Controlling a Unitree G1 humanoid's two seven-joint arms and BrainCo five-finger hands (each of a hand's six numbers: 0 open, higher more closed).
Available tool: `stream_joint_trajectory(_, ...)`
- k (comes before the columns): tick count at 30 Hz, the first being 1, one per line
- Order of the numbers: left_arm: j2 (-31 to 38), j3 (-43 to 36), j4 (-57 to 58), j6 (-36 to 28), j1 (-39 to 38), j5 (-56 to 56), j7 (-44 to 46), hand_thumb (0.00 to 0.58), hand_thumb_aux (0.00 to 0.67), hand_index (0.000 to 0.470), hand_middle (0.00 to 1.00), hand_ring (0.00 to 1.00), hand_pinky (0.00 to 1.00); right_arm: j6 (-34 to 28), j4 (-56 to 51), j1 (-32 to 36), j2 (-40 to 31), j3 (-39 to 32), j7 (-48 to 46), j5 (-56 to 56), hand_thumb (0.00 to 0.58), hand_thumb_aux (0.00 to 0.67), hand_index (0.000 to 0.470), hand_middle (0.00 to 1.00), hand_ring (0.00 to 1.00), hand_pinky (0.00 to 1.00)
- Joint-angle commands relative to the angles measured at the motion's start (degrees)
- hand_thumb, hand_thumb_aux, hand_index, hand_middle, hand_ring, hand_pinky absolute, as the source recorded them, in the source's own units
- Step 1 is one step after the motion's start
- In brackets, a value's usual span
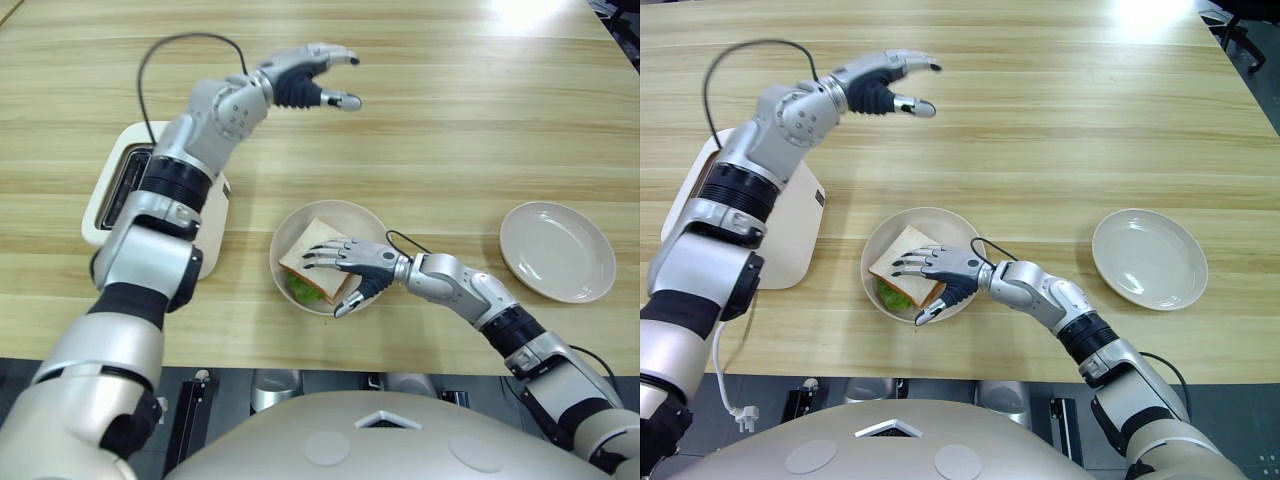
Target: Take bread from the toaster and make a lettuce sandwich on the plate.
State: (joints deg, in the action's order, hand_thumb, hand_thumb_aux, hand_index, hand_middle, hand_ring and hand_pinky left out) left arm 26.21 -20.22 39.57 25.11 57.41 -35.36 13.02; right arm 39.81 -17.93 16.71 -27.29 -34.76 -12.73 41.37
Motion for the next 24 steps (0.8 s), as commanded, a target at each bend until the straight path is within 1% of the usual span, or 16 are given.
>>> stream_joint_trajectory(1, 1.3, 1.9, -8.0, -2.8, -3.2, -2.4, -5.9, 0.000, 0.000, 0.000, 0.00, 0.00, 0.00, -2.8, -4.5, -0.7, -0.8, 0.0, 3.8, 4.7, 0.000, 0.000, 0.000, 0.00, 0.00, 0.00)
stream_joint_trajectory(4, 1.9, 5.8, -15.5, -5.5, -7.3, -1.7, -10.2, 0.000, 0.000, 0.000, 0.00, 0.00, 0.00, -1.5, -2.2, 0.5, -0.4, 4.2, 11.8, 3.9, 0.000, 0.000, 0.000, 0.00, 0.00, 0.00)
stream_joint_trajectory(7, 1.9, 10.7, -24.7, -8.0, -13.9, 1.8, -11.5, 0.000, 0.000, 0.000, 0.00, 0.00, 0.00, 0.8, 0.4, 0.5, -1.2, 8.6, 16.5, 0.7, 0.000, 0.000, 0.000, 0.00, 0.00, 0.00)
stream_joint_trajectory(10, 1.2, 15.2, -34.5, -9.3, -22.0, 10.4, -8.0, 0.000, 0.000, 0.000, 0.00, 0.00, 0.00, 3.6, 3.8, -1.3, -2.0, 14.8, 21.1, -4.1, 0.000, 0.000, 0.000, 0.00, 0.00, 0.00)
stream_joint_trajectory(12, 0.6, 17.9, -42.0, -11.8, -27.9, 17.3, -4.5, 0.000, 0.000, 0.000, 0.00, 0.00, 0.00, 5.0, 6.5, -2.5, -2.3, 19.3, 20.8, -11.9, 0.000, 0.000, 0.000, 0.00, 0.00, 0.00)
stream_joint_trajectory(14, 0.7, 20.4, -48.6, -13.2, -33.2, 22.0, -2.6, 0.000, 0.000, 0.000, 0.00, 0.00, 0.00, 5.6, 8.7, -3.7, -3.1, 22.9, 19.0, -20.2, 0.000, 0.000, 0.000, 0.00, 0.00, 0.00)
stream_joint_trajectory(15, 0.7, 21.8, -51.8, -14.3, -36.0, 24.5, -1.7, 0.500, 0.420, 0.289, 0.33, 0.33, 0.33, 6.0, 9.8, -4.4, -3.7, 24.5, 18.2, -23.0, 0.536, 0.486, 0.334, 0.00, 0.00, 0.00)
stream_joint_trajectory(16, 0.7, 23.2, -54.6, -15.5, -38.4, 27.0, -0.7, 0.580, 0.662, 0.455, 0.92, 0.92, 0.92, 6.1, 10.8, -5.0, -4.2, 25.6, 17.4, -24.9, 0.580, 0.670, 0.460, 0.07, 0.07, 0.07)
stream_joint_trajectory(17, 0.9, 24.5, -57.2, -16.6, -40.7, 29.2, 0.4, 0.580, 0.662, 0.455, 0.92, 0.92, 0.92, 6.1, 11.8, -5.8, -4.7, 26.3, 16.0, -26.7, 0.580, 0.670, 0.460, 0.07, 0.07, 0.07)
stream_joint_trajectory(18, 1.3, 25.5, -59.1, -17.4, -43.0, 30.6, 1.4, 0.580, 0.670, 0.460, 1.00, 1.00, 1.00, 6.2, 12.5, -6.8, -5.2, 26.3, 14.5, -28.2, 0.580, 0.670, 0.460, 1.00, 1.00, 1.00)
stream_joint_trajectory(21, 1.9, 28.4, -63.3, -20.1, -48.8, 35.6, 4.1, 0.580, 0.670, 0.460, 1.00, 1.00, 1.00, 5.7, 13.9, -9.9, -6.0, 25.0, 10.1, -29.7, 0.580, 0.670, 0.460, 1.00, 1.00, 1.00)
stream_joint_trajectory(24, 3.4, 30.8, -69.1, -22.8, -55.8, 43.1, 8.7, 0.580, 0.670, 0.460, 1.00, 1.00, 1.00, 5.2, 17.8, -14.8, -8.1, 20.8, 1.6, -36.5, 0.580, 0.670, 0.460, 1.00, 1.00, 1.00)
